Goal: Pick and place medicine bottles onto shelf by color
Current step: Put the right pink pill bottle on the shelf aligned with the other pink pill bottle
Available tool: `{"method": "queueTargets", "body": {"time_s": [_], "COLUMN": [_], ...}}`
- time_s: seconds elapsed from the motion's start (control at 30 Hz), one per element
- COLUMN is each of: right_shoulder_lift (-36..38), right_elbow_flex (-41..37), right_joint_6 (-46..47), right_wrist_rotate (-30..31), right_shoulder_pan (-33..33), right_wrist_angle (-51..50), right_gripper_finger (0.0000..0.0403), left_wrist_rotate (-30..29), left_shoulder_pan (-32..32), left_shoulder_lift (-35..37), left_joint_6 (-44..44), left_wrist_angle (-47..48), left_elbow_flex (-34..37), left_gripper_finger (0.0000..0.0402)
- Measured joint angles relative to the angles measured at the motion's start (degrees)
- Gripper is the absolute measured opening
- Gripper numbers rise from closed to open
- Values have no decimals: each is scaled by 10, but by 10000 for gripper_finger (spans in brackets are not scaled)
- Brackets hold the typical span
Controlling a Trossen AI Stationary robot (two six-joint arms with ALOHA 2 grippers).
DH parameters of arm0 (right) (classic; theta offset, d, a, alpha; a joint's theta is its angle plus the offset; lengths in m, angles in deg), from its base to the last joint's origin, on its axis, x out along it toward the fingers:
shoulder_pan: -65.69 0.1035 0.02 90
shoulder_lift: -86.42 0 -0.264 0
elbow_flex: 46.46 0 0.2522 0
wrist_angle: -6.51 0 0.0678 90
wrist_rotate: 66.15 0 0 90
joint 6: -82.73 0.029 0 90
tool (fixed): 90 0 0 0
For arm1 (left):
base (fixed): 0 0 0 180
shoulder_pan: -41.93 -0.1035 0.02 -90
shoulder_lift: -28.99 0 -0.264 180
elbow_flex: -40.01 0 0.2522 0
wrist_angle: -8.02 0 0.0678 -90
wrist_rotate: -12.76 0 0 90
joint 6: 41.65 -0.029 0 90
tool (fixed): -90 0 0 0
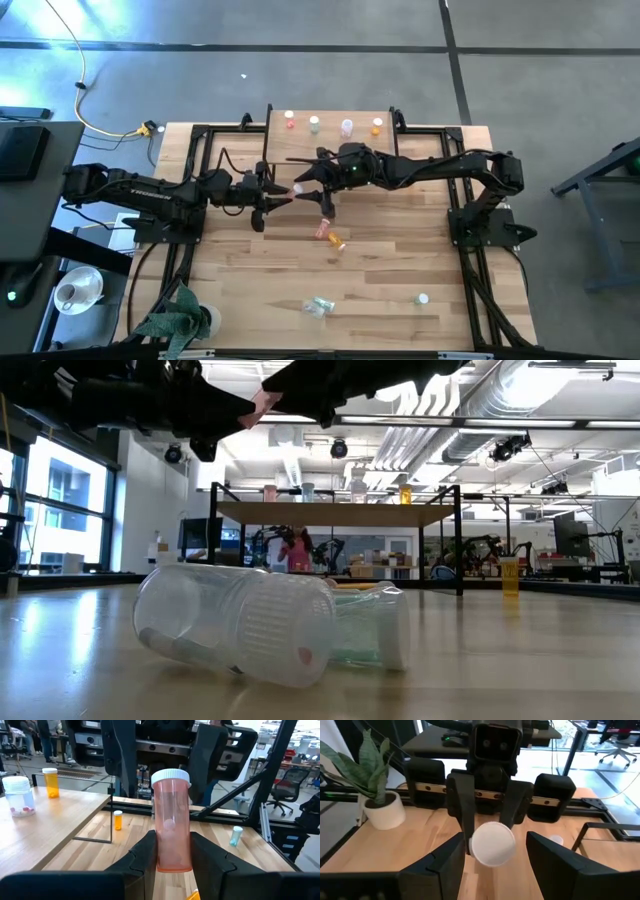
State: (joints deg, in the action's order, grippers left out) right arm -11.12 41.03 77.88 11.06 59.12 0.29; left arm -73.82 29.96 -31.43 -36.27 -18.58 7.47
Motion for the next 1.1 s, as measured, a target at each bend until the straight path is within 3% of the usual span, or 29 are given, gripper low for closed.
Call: {"method": "queueTargets", "body": {"time_s": [0.23,0.63,0.93,1.1], "right_shoulder_lift": [0,0,0,0], "right_elbow_flex": [0,0,0,0], "right_joint_6": [19,19,20,19], "right_wrist_rotate": [-5,-10,-11,-11], "right_shoulder_pan": [0,0,0,0], "right_wrist_angle": [0,-3,-6,-9], "right_gripper_finger": [193,112,105,105], "left_wrist_rotate": [0,0,-3,-15], "left_shoulder_pan": [0,0,0,0], "left_shoulder_lift": [0,0,0,0], "left_joint_6": [0,0,23,19], "left_wrist_angle": [0,0,2,9], "left_elbow_flex": [0,0,0,0], "left_gripper_finger": [92,92,93,120]}}
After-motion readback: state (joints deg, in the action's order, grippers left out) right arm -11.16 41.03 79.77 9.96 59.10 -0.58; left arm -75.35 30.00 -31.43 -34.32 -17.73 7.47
